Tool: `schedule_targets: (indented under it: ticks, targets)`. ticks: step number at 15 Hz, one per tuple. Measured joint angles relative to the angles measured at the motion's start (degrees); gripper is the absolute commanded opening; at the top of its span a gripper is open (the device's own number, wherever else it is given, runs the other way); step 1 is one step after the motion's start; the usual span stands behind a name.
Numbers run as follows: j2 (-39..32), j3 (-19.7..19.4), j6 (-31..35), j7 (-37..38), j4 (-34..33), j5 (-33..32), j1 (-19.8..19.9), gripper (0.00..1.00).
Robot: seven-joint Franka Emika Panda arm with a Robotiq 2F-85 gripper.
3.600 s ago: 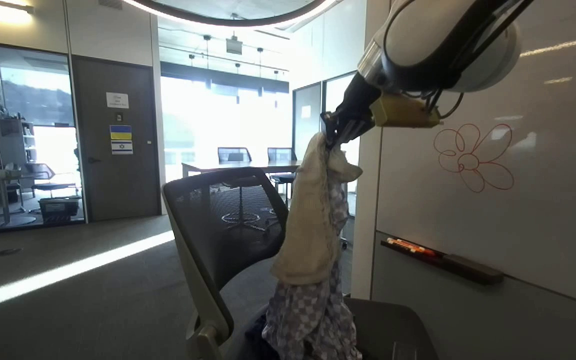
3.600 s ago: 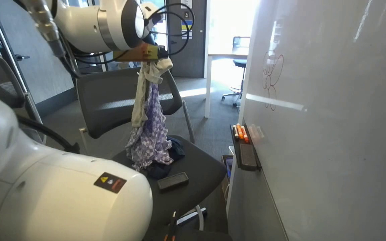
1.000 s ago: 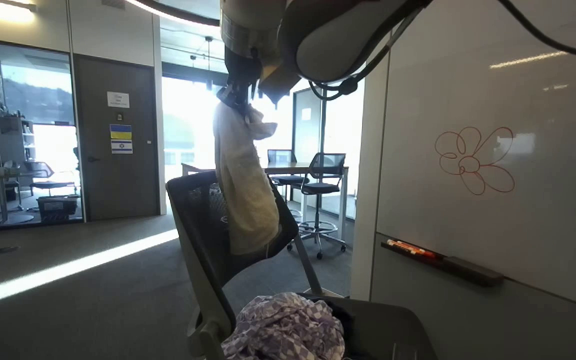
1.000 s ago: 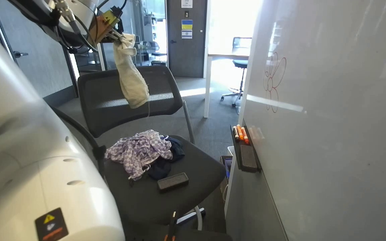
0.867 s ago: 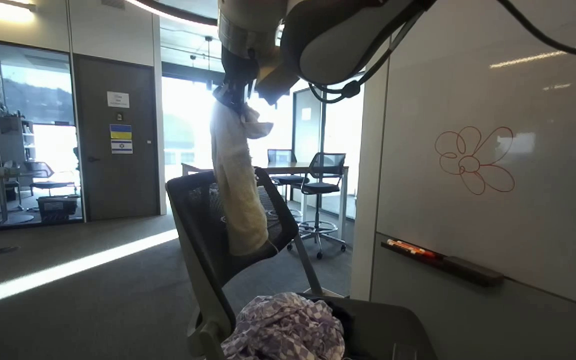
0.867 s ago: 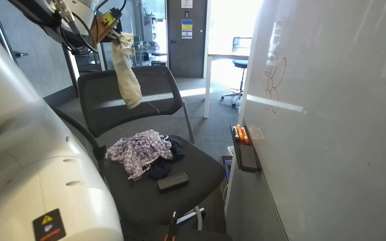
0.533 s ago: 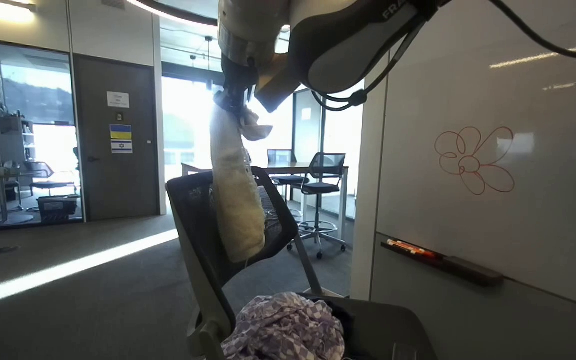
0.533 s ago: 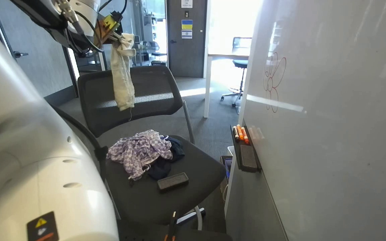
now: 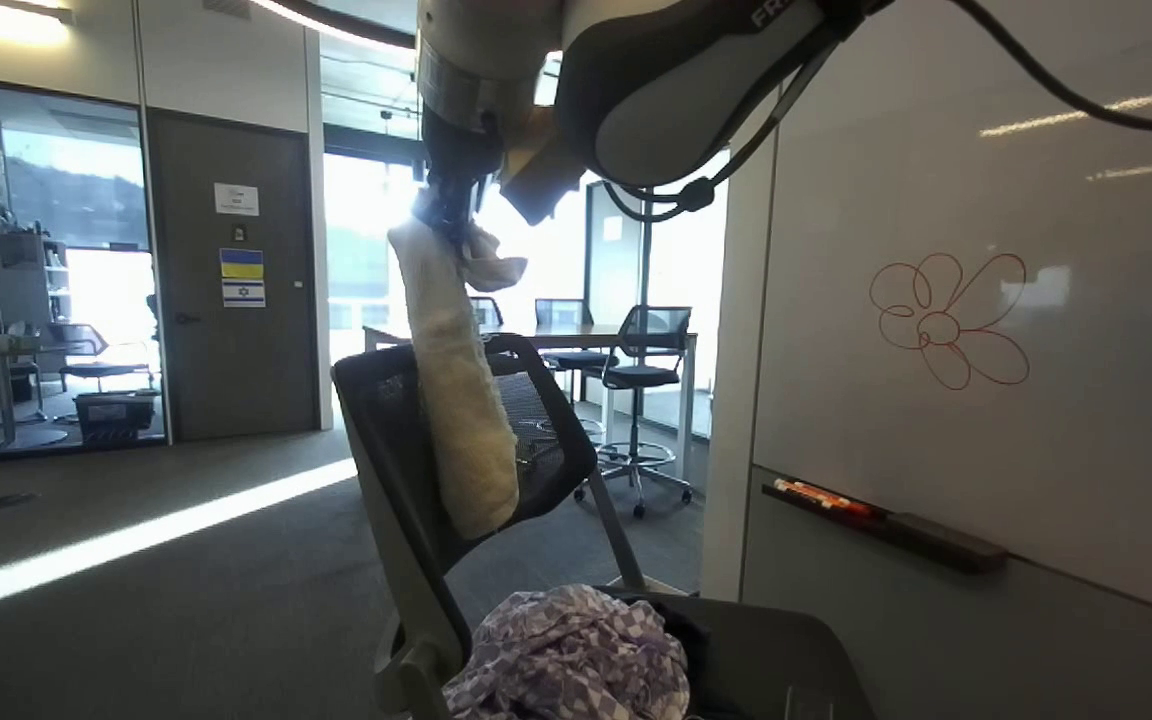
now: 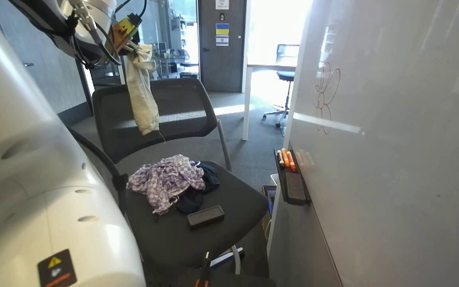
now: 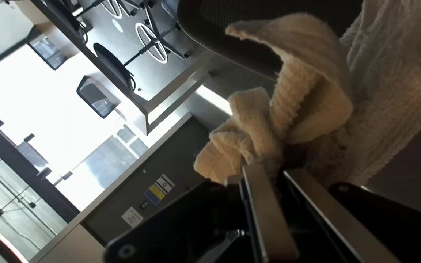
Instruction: Hang the towel and purple clothing on the backrest of the chair.
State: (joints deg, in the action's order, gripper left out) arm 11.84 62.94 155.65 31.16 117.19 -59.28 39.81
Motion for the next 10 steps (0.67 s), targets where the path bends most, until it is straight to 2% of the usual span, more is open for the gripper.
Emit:
schedule_targets:
  ticks: [10]
  targets:
    - [-0.09,-0.34,0.07,-4.16,-0.14,0.00,0.00,0.07]
